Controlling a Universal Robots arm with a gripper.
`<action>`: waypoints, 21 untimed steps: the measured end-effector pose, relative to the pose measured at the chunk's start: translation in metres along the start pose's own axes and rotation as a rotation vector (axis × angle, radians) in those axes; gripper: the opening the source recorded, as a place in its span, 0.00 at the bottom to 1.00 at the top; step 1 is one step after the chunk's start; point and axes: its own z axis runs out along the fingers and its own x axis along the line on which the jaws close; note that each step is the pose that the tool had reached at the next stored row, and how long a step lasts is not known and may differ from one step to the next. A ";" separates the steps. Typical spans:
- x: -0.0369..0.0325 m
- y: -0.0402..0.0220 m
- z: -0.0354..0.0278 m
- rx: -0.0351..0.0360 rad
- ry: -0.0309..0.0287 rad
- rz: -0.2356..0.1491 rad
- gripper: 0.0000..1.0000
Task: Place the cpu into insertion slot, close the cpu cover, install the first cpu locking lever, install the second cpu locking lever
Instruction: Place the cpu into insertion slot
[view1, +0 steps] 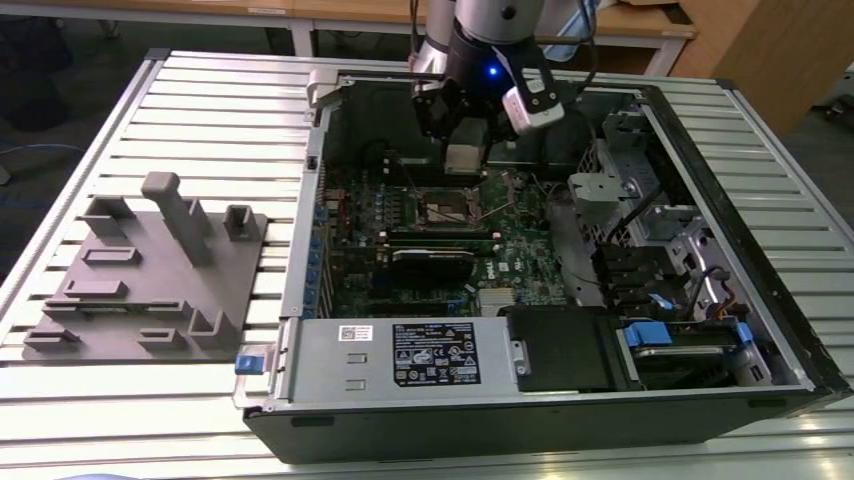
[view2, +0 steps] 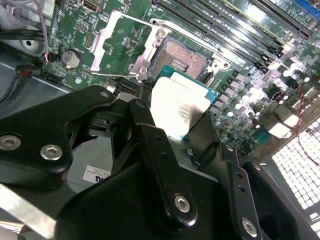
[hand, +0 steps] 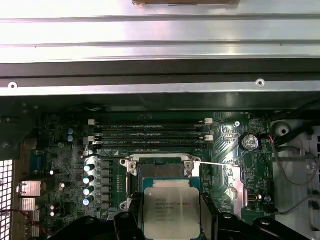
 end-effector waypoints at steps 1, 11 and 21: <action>0.0000 0.0000 0.0004 0.0000 0.0000 0.000 0.54; 0.0005 -0.0003 0.0030 0.0001 0.0000 0.000 0.54; 0.0031 -0.0008 0.0079 0.0002 -0.0010 0.000 0.54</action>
